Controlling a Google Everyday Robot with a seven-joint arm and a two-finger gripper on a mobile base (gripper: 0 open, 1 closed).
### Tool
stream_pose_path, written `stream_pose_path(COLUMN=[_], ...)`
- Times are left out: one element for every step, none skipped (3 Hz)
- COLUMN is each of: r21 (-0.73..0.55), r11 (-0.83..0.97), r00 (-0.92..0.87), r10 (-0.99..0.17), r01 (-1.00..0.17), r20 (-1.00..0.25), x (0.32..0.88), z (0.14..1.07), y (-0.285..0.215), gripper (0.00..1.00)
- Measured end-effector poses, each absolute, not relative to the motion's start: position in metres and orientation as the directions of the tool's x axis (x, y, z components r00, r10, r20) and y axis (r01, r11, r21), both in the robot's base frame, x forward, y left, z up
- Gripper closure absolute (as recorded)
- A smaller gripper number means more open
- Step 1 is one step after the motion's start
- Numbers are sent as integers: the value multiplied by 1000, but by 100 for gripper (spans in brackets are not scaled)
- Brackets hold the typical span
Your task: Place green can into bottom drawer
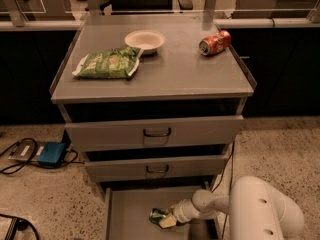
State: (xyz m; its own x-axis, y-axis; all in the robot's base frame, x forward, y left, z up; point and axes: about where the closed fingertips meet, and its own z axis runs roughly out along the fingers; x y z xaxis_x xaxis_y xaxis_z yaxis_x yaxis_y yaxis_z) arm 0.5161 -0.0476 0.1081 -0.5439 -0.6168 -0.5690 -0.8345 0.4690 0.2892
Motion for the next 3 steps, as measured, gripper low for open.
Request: stream_pose_path(r21=[289, 289, 289], r11=[469, 469, 469], r00=[-544, -544, -544], r10=[-617, -617, -617], r01=[-835, -835, -835], r20=[-569, -569, -569], x=[516, 516, 516], z=[108, 108, 108], y=[-48, -48, -48], gripper=[51, 28, 5])
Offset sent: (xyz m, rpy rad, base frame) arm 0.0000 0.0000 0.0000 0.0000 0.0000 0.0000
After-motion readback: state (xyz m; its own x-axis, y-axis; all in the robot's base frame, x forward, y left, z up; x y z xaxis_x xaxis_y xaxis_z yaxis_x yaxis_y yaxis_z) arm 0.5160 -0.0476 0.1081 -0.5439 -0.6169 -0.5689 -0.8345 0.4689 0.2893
